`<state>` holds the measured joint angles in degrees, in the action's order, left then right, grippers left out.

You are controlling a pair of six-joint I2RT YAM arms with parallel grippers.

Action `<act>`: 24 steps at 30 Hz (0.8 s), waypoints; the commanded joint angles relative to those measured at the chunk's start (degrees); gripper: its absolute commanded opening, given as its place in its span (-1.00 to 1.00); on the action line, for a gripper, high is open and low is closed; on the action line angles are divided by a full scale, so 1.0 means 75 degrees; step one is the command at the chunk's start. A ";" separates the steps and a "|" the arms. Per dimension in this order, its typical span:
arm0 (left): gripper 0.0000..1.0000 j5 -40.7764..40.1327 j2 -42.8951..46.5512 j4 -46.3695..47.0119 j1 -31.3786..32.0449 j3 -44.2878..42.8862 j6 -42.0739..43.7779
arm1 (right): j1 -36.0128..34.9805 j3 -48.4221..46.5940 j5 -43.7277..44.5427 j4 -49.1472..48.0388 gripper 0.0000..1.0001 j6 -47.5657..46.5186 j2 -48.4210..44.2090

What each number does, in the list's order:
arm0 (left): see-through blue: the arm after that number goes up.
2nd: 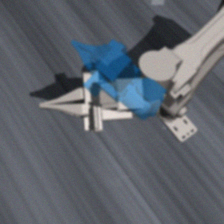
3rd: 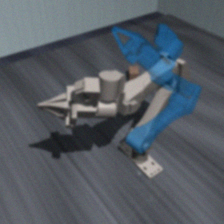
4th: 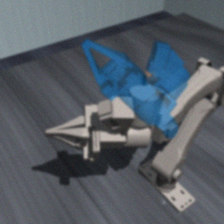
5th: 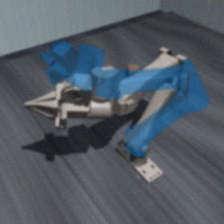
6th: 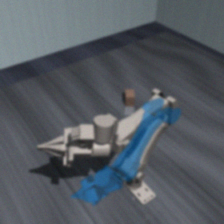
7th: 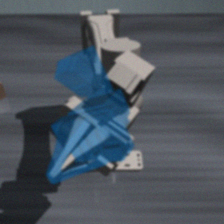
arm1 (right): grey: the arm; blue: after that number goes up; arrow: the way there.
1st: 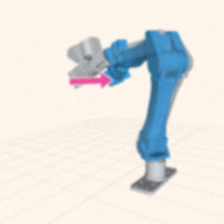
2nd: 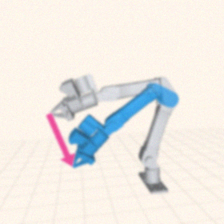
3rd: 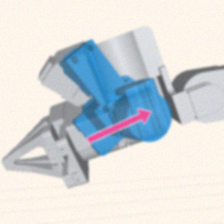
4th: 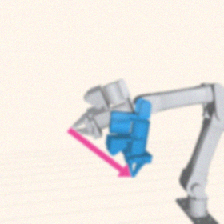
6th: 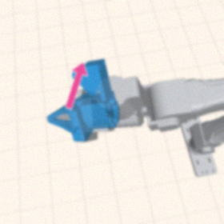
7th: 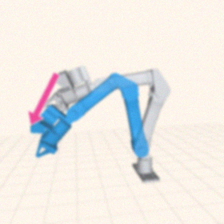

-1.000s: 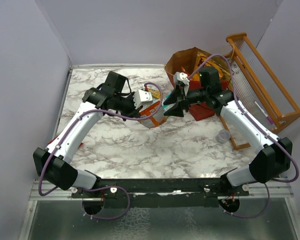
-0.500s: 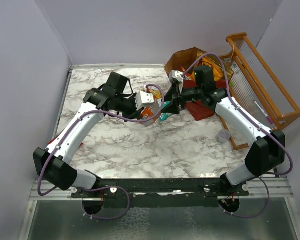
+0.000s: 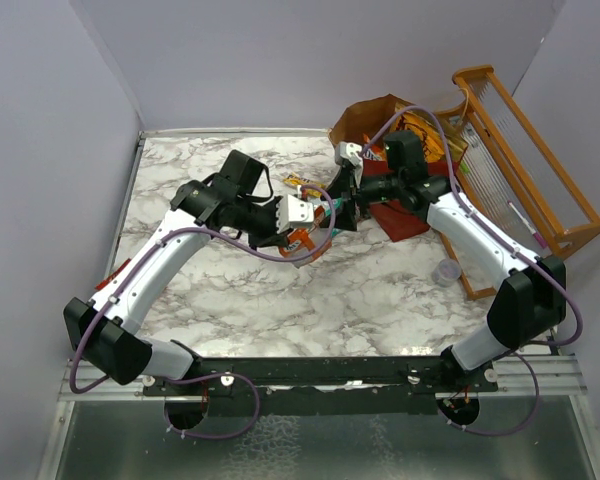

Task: Place the snacks into the paper bag
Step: Place the snack in the paper bag.

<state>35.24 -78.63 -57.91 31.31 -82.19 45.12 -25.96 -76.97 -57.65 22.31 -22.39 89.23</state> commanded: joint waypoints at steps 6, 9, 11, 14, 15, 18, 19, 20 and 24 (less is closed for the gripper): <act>-1.00 0.0047 0.0231 -0.0003 0.0190 -0.0330 0.0292 | -0.0160 -0.0176 -0.1091 0.0770 0.38 -0.0991 0.0219; -1.00 0.0026 0.0200 -0.0002 0.0200 -0.0388 0.0281 | -0.0238 -0.0108 -0.1299 0.0870 0.27 -0.1077 0.0225; -1.00 0.0023 0.0195 0.0002 0.0200 -0.0407 0.0282 | -0.0271 -0.0027 -0.1343 0.0879 0.16 -0.1089 0.0237; -1.00 0.0001 0.0211 0.0042 0.0205 -0.0348 0.0273 | -0.0276 0.0020 -0.1321 0.0899 -0.06 -0.1070 0.0242; -1.00 -0.0016 0.0217 0.0066 0.0205 -0.0320 0.0264 | -0.0277 0.0038 -0.1309 0.0894 -0.13 -0.1060 0.0242; -1.00 -0.0077 0.0261 0.0109 0.0203 -0.0232 0.0245 | -0.0278 0.0083 -0.1244 0.0873 -0.38 -0.1007 0.0201; -1.00 -0.0106 0.0276 0.0124 0.0203 -0.0207 0.0245 | -0.0272 0.0104 -0.1202 0.0845 -0.47 -0.0981 0.0170; -1.00 -0.0135 0.0286 0.0146 0.0200 -0.0182 0.0242 | -0.0277 0.0147 -0.1144 0.0820 -0.55 -0.0976 0.0126; -1.00 -0.0208 0.0343 0.0218 0.0201 -0.0130 0.0223 | -0.0275 0.0307 -0.0867 0.0714 -0.90 -0.0965 -0.0066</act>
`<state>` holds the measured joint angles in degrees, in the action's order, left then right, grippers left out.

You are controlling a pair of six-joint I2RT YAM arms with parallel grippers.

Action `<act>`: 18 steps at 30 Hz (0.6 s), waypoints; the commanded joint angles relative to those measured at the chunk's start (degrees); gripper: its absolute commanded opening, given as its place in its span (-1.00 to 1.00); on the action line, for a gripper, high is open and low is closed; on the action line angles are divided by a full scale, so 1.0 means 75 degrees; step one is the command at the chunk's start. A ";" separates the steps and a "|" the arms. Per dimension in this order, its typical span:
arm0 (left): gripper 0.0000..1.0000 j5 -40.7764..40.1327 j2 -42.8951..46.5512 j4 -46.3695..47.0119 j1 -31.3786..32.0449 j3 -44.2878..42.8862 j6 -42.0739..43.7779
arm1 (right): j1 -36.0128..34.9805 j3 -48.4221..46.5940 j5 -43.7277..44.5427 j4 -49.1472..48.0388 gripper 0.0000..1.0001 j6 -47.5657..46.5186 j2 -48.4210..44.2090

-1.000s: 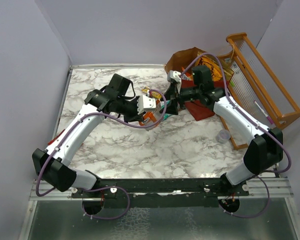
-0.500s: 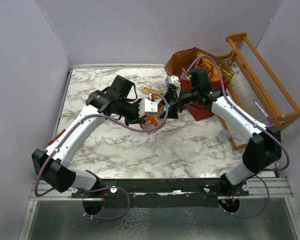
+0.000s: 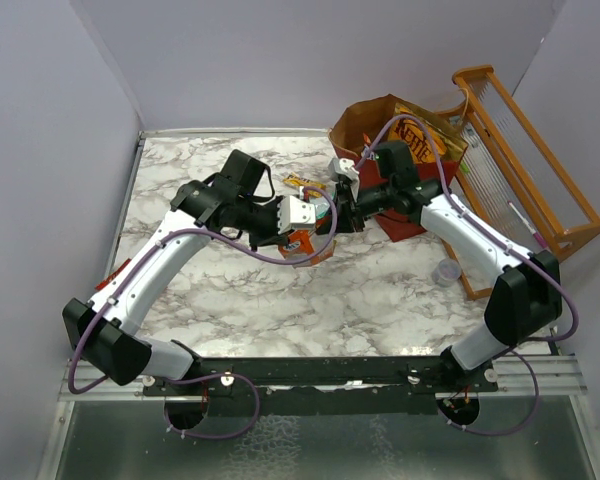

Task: Place the snacks into the paper bag
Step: Place the snack in the paper bag.

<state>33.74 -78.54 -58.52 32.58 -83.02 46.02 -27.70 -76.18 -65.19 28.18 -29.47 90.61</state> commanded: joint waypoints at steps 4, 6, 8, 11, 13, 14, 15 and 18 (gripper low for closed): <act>-0.95 -0.0064 0.0367 0.0383 0.0029 0.0024 0.0053 | -0.0043 0.0431 0.0454 -0.0195 -0.98 -0.0022 -0.0512; -0.78 -0.0068 0.0407 0.0444 -0.0014 0.0058 -0.0021 | -0.0044 0.0517 0.0549 -0.0239 -0.97 0.0014 -0.0646; -0.61 -0.0079 0.0476 0.0519 -0.0077 0.0104 -0.0091 | -0.0041 0.0545 0.0629 -0.0232 -0.98 0.0060 -0.0776; -0.45 -0.0102 0.0638 0.0578 -0.0199 0.0175 -0.0161 | -0.0034 0.0562 0.0804 -0.0169 -0.98 0.0072 -0.1000; -0.36 -0.0103 0.0758 0.0641 -0.0353 0.0213 -0.0311 | -0.0022 0.0580 0.0941 -0.0089 -0.98 0.0008 -0.1155; -0.31 -0.0090 0.0824 0.0676 -0.0448 0.0243 -0.0419 | 0.0010 0.0592 0.1004 -0.0069 -0.98 -0.0016 -0.1239; -0.23 -0.0092 0.0898 0.0719 -0.0548 0.0277 -0.0485 | 0.0072 0.0608 0.1023 -0.0057 -0.98 -0.0013 -0.1327; 0.10 -0.0144 0.1170 0.0994 -0.0898 0.0469 -0.0810 | 0.0349 0.0602 0.1019 -0.0121 -0.98 0.0239 -0.1607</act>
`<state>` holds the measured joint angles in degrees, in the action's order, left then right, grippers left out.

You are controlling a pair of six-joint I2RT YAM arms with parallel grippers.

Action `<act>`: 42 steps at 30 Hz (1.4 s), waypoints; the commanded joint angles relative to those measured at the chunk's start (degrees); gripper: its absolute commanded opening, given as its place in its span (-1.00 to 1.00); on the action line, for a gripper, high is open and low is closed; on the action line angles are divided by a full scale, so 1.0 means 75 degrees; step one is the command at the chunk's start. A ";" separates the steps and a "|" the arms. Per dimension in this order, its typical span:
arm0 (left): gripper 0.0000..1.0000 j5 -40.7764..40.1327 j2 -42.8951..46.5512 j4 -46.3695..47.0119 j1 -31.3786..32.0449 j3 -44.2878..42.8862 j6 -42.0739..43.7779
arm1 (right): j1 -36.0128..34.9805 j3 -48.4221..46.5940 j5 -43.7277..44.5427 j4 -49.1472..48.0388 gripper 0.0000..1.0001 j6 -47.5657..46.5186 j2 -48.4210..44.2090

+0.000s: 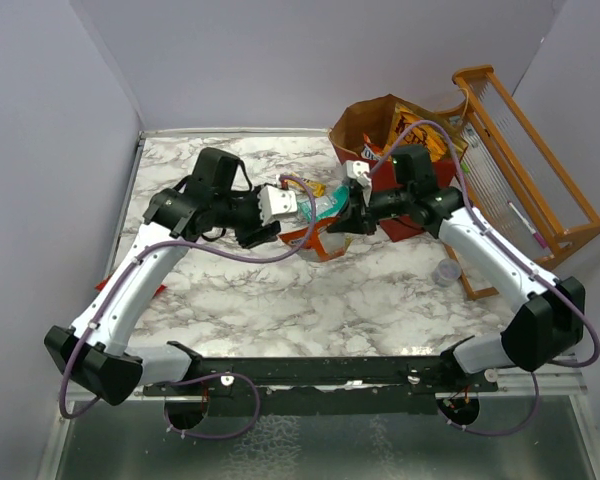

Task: Place the snacks into the paper bag
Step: Place the snack in the paper bag.

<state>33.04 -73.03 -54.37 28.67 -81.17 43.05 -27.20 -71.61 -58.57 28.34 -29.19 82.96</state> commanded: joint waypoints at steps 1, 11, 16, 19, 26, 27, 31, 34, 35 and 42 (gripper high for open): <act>0.18 -0.0051 0.0548 0.0611 -0.0538 0.0317 -0.0524 | 0.0413 -0.0036 0.0148 -0.0174 -0.98 0.0360 -0.0741; 0.39 -0.0019 0.0662 0.1665 -0.1631 0.0603 -0.1814 | 0.1488 -0.0971 0.0097 -0.0014 -0.98 0.1388 -0.1625; 0.61 -0.0055 0.0847 0.1984 -0.1923 0.0876 -0.2047 | 0.1971 -0.1788 0.0416 0.0130 -0.98 0.2023 -0.1681; 0.69 -0.0396 0.0917 0.2196 -0.2006 0.0998 -0.2223 | 0.2212 -0.2395 0.1311 0.0078 -0.98 0.2622 -0.1586; 0.72 -0.1093 0.0934 0.2528 -0.2133 0.1220 -0.2423 | 0.2385 -0.3537 0.4111 -0.0209 -0.98 0.3226 -0.1022; 0.72 -0.1098 0.0946 0.2534 -0.2140 0.1233 -0.2435 | 0.2386 -0.3596 0.4367 -0.0348 -0.98 0.3266 -0.0935; 0.72 -0.1041 0.1035 0.2555 -0.2153 0.1298 -0.2434 | 0.2385 -0.3574 0.5273 -0.1048 -0.98 0.3283 -0.0629; 0.72 -0.0981 0.1054 0.2555 -0.2179 0.1329 -0.2429 | 0.2384 -0.3442 0.5687 -0.1632 -0.97 0.3255 -0.0355; 0.72 -0.0954 0.1054 0.2559 -0.2177 0.1347 -0.2424 | 0.2382 -0.3393 0.5758 -0.1821 -0.97 0.3250 -0.0254; 0.72 -0.0857 0.0993 0.2612 -0.2192 0.1444 -0.2412 | 0.2374 -0.3481 0.6054 -0.2428 -0.98 0.3109 0.0774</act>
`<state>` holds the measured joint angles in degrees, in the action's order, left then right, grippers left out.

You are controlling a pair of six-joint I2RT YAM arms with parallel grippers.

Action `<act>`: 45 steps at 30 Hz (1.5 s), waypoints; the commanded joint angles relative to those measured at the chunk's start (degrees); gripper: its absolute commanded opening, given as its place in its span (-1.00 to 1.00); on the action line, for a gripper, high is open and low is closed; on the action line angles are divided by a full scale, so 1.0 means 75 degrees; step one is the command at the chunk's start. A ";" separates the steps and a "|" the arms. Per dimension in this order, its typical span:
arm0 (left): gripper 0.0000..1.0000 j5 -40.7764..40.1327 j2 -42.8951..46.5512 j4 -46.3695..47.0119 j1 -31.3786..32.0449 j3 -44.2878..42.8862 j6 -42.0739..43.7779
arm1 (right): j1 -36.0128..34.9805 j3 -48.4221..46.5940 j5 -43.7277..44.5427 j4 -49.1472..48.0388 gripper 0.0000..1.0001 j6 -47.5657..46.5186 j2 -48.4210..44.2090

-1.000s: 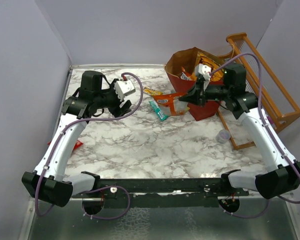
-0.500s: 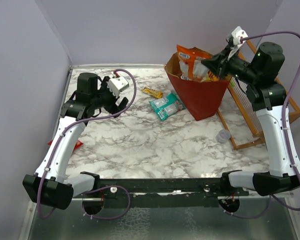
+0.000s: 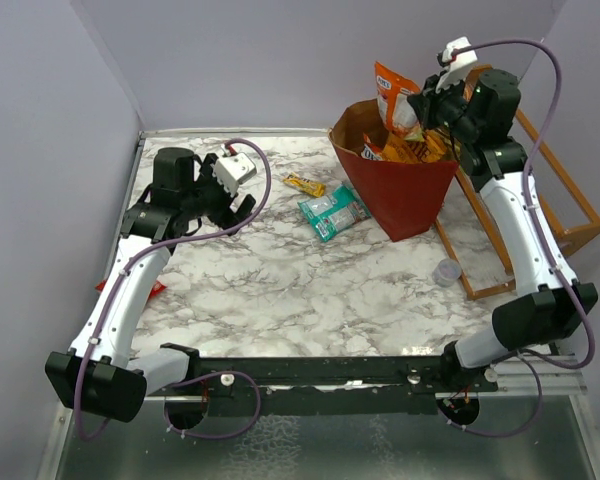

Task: Place the snacks into the paper bag
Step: Place the snack in the paper bag.

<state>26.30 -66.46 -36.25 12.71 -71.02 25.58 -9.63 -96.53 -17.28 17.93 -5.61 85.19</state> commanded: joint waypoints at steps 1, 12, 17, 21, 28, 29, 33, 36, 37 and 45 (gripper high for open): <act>0.72 0.0062 0.0112 0.0197 -0.0052 0.0095 -0.0082 | 0.0033 -0.0188 0.0646 -0.1093 -0.98 -0.0061 0.0627; 0.72 0.0234 0.0139 0.0199 -0.0062 0.0268 0.0077 | 0.0041 -0.0031 0.1386 -0.1637 -0.98 -0.0229 0.2048; 0.71 0.0231 0.0133 0.0205 -0.0056 0.0337 0.0145 | 0.0039 0.0250 0.1258 -0.1470 -0.96 -0.0135 0.2365; 0.72 0.0249 0.0090 0.0257 -0.0055 0.0399 0.0156 | 0.0033 0.0761 0.1293 -0.1587 -0.84 -0.0206 0.2291; 0.72 0.0312 -0.0065 0.0263 -0.0064 0.0412 0.0154 | 0.0038 0.1082 0.1362 -0.1548 -0.55 -0.0579 0.2052; 0.72 0.0319 -0.0082 0.0260 -0.0058 0.0411 0.0155 | 0.0037 0.1101 0.1375 -0.1539 -0.51 -0.0631 0.2024; 0.71 0.0277 -0.0110 0.0275 -0.0054 0.0449 0.0165 | 0.0038 0.1088 0.1352 -0.1438 -0.24 -0.0744 0.1853; 0.72 0.0190 -0.0104 0.0309 -0.0054 0.0481 0.0143 | 0.0046 0.1055 0.1252 -0.1345 -0.07 -0.0776 0.1723; 0.72 0.0148 -0.0094 0.0327 -0.0064 0.0496 0.0128 | 0.0039 0.1033 0.1200 -0.1297 -0.03 -0.0776 0.1675; 0.72 -0.0395 -0.0159 0.0323 -0.0054 0.0526 -0.0135 | 0.0033 0.0801 0.0383 -0.0680 0.19 -0.0956 0.1121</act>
<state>26.06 -67.20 -35.03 12.69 -67.44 26.04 -9.63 -88.47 -9.85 10.17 -11.05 97.47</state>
